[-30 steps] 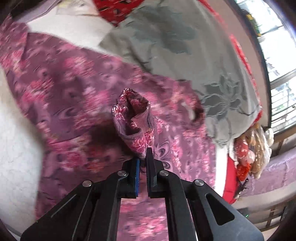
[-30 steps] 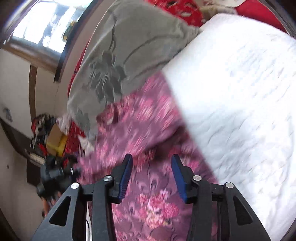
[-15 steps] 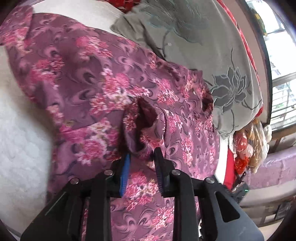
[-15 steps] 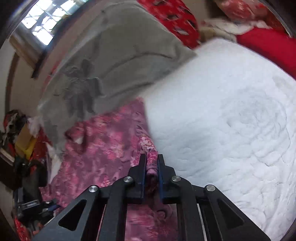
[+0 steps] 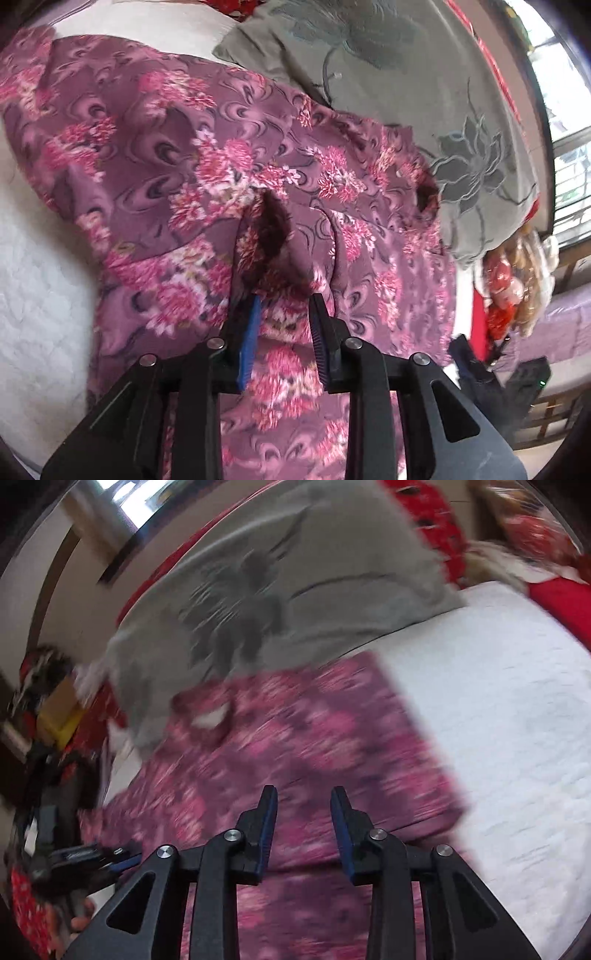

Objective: Fold small clothes

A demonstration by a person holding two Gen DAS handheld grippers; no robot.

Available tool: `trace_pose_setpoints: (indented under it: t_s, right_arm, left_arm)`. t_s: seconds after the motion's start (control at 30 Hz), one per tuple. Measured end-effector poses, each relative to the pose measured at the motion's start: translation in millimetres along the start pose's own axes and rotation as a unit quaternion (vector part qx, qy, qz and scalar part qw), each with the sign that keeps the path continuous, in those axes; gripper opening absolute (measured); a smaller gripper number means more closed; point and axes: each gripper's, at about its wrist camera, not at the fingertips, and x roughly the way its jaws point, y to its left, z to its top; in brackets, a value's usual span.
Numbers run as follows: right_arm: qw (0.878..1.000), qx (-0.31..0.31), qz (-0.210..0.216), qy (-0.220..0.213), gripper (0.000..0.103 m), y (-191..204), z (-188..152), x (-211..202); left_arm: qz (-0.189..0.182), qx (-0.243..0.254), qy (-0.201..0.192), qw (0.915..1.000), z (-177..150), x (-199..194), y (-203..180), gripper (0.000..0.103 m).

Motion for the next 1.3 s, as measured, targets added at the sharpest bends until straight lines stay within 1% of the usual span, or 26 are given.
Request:
trace_pose_setpoints:
  t_s: [0.1, 0.17, 0.2, 0.23, 0.27, 0.3, 0.37, 0.4, 0.43, 0.47, 0.53, 0.63, 0.67, 0.7, 0.77, 0.8, 0.87, 0.9, 0.97, 1.0, 1.03, 1.07, 1.1, 1.13, 1.2, 1.3]
  right_arm:
    - [0.999, -0.028, 0.032, 0.025, 0.033, 40.1, -10.2, 23.5]
    - [0.997, -0.047, 0.052, 0.044, 0.033, 68.5, -16.2, 46.7]
    - [0.995, -0.055, 0.061, 0.054, 0.034, 83.1, -20.0, 58.3]
    - [0.994, -0.059, 0.070, 0.062, 0.034, 94.5, -24.5, 67.7]
    - [0.993, -0.064, 0.076, 0.069, 0.034, 105.2, -28.0, 75.9]
    - [0.991, -0.074, 0.081, 0.074, 0.034, 118.3, -32.9, 85.8]
    - [0.989, -0.097, 0.077, 0.087, 0.034, 134.2, -44.3, 102.8]
    - [0.988, -0.108, 0.066, 0.085, 0.038, 138.5, -52.1, 107.9]
    - [0.989, -0.123, 0.060, 0.062, 0.039, 142.4, -58.4, 107.3]
    - [0.987, -0.142, 0.057, 0.043, 0.043, 145.5, -65.4, 106.0]
    - [0.985, -0.167, 0.044, 0.015, 0.045, 148.1, -76.5, 102.7]
    - [0.984, -0.173, 0.039, 0.012, 0.046, 148.0, -77.3, 102.1]
    - [0.984, -0.171, 0.044, 0.011, 0.047, 146.5, -77.5, 101.4]
    - [0.984, -0.169, 0.048, 0.010, 0.047, 144.4, -77.3, 100.1]
    - [0.985, -0.164, 0.055, 0.007, 0.047, 144.2, -77.4, 101.9]
    - [0.985, -0.162, 0.057, 0.006, 0.047, 142.9, -77.0, 101.8]
    - [0.985, -0.162, 0.059, 0.005, 0.048, 144.5, -76.9, 103.4]
    - [0.985, -0.163, 0.060, 0.005, 0.049, 145.0, -77.1, 103.9]
    - [0.985, -0.162, 0.064, 0.005, 0.050, 144.6, -77.2, 103.9]
    - [0.985, -0.161, 0.066, 0.004, 0.051, 144.4, -77.4, 103.8]
    - [0.985, -0.160, 0.068, 0.004, 0.051, 144.0, -77.2, 103.8]
    - [0.985, -0.158, 0.071, 0.004, 0.051, 143.0, -76.8, 104.0]
    - [0.985, -0.157, 0.073, 0.003, 0.051, 142.9, -77.0, 104.2]
    - [0.985, -0.156, 0.075, 0.003, 0.051, 142.3, -76.8, 104.3]
    - [0.985, -0.155, 0.077, 0.003, 0.051, 142.2, -77.0, 104.4]
    - [0.985, -0.154, 0.077, 0.002, 0.052, 142.2, -77.3, 104.1]
  left_arm:
    - [-0.018, -0.015, -0.008, 0.9997, 3.6, -24.4, 17.5, 0.024]
    - [-0.021, -0.023, -0.027, 0.9992, 11.5, -50.1, 34.4, 0.025]
    - [-0.021, -0.028, -0.035, 0.9988, 16.5, -61.7, 43.6, 0.029]
    - [-0.019, -0.034, -0.043, 0.9983, 21.2, -71.7, 52.3, 0.038]
    - [-0.011, -0.044, -0.055, 0.9975, 28.7, -85.5, 65.6, 0.043]
    - [-0.002, -0.053, -0.068, 0.9963, 35.5, -97.8, 79.7, 0.047]
    - [0.025, -0.070, -0.091, 0.9931, 54.1, -119.3, 107.0, 0.047]
    - [0.043, -0.076, -0.098, 0.9913, 63.5, -127.3, 121.9, 0.048]
    - [0.065, -0.084, -0.105, 0.9888, 73.0, -134.1, 135.4, 0.048]
    - [0.079, -0.091, -0.110, 0.9866, 79.2, -137.7, 145.8, 0.048]
    - [0.120, -0.117, -0.116, 0.9789, 101.4, -146.2, 180.7, 0.048]
    - [0.153, -0.150, -0.121, 0.9691, 122.7, -149.0, 216.6, 0.048]
    - [0.150, -0.169, -0.128, 0.9655, 128.2, -149.2, 229.2, 0.048]
    - [0.141, -0.182, -0.133, 0.9641, 129.2, -148.0, 237.0, 0.048]
    - [0.110, -0.220, -0.145, 0.9585, 134.0, -144.5, 254.5, 0.049]
    - [0.099, -0.234, -0.148, 0.9559, 136.6, -141.0, 260.7, 0.052]
    - [0.094, -0.252, -0.157, 0.9502, 141.3, -132.9, 266.3, 0.054]
    - [0.094, -0.257, -0.174, 0.9460, 143.8, -130.9, 267.1, 0.057]
    - [0.097, -0.262, -0.193, 0.9407, 148.9, -130.3, 265.6, 0.059]
    - [0.101, -0.261, -0.200, 0.9392, 151.6, -129.0, 264.4, 0.058]
    - [0.109, -0.259, -0.203, 0.9380, 154.8, -127.5, 263.7, 0.050]
    - [0.111, -0.254, -0.204, 0.9388, 157.1, -126.8, 262.9, 0.037]
    - [0.099, -0.250, -0.197, 0.9430, 160.8, -125.5, 264.2, 0.005]
    - [0.085, -0.249, -0.190, 0.9461, 158.8, -125.6, 265.9, 0.003]
    - [0.080, -0.245, -0.200, 0.9454, 151.9, -133.5, 261.6, 0.003]
    - [0.067, -0.222, -0.206, 0.9507, 143.4, -145.5, 247.0, 0.003]
